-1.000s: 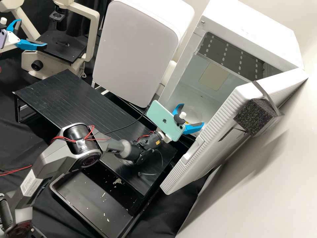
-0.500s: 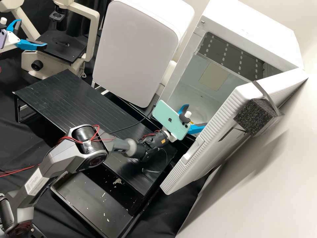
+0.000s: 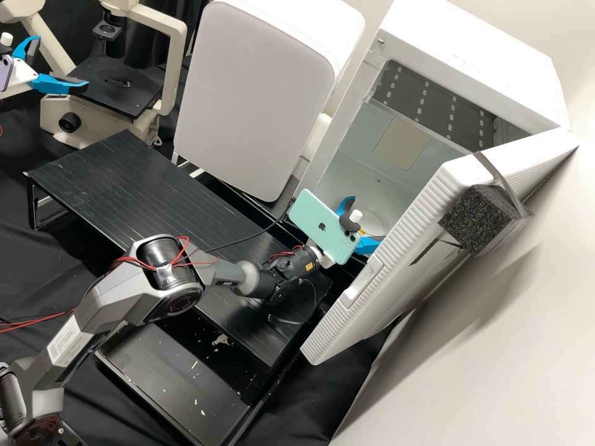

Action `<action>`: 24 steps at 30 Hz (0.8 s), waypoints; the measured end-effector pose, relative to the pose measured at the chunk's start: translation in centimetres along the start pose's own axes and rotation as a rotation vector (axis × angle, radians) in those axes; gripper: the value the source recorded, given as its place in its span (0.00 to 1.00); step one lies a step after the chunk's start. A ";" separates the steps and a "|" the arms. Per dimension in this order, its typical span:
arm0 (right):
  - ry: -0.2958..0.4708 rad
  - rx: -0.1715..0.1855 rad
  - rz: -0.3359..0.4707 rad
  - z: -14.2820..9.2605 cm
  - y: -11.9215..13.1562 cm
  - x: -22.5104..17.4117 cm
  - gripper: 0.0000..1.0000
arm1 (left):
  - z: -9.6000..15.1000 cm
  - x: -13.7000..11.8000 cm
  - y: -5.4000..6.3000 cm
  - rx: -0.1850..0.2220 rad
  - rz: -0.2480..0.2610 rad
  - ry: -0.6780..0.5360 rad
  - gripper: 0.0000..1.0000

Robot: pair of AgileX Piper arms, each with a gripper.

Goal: Place the petri dish in the incubator

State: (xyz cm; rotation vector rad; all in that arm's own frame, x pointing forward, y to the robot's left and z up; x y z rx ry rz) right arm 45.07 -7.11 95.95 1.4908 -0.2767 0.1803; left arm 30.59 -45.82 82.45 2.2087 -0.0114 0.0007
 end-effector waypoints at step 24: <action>0.157 0.057 0.082 -0.2 3.0 -9.8 1.00 | 0.0 0.0 0.0 0.000 0.000 0.000 1.00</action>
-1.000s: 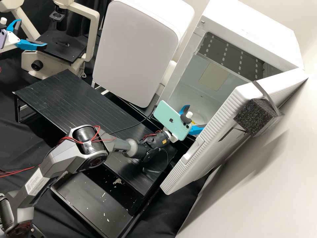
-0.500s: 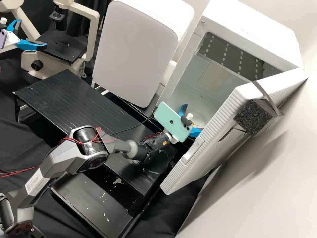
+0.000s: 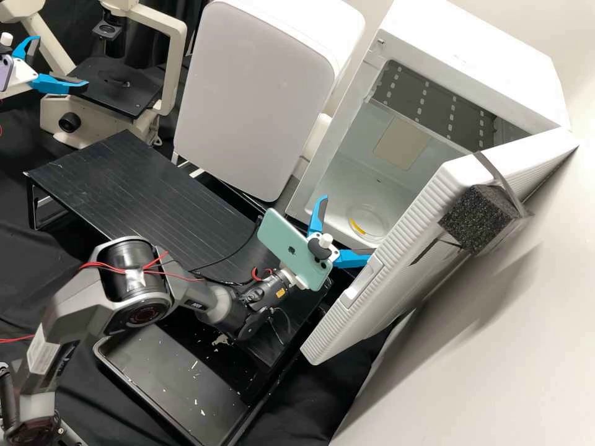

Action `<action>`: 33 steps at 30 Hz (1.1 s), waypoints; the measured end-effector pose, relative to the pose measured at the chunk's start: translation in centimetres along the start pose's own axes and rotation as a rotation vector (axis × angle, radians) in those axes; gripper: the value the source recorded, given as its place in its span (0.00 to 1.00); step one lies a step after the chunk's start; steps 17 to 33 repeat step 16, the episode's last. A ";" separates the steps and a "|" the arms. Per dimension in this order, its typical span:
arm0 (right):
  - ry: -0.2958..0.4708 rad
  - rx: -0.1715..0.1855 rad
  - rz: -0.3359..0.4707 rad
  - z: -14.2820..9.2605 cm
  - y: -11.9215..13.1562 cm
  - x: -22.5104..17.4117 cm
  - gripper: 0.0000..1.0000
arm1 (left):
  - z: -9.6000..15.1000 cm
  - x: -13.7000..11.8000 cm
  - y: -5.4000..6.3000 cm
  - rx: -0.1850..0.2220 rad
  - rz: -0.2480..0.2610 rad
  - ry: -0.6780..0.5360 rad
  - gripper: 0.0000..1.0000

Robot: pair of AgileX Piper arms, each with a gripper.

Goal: Place the petri dish in the incubator

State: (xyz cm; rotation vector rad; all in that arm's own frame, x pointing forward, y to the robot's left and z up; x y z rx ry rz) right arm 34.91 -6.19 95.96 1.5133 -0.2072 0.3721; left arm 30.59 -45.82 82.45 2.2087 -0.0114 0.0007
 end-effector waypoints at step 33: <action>-0.153 0.097 -0.026 -5.3 -0.7 -13.5 1.00 | 0.0 0.0 0.0 0.000 0.000 0.000 1.00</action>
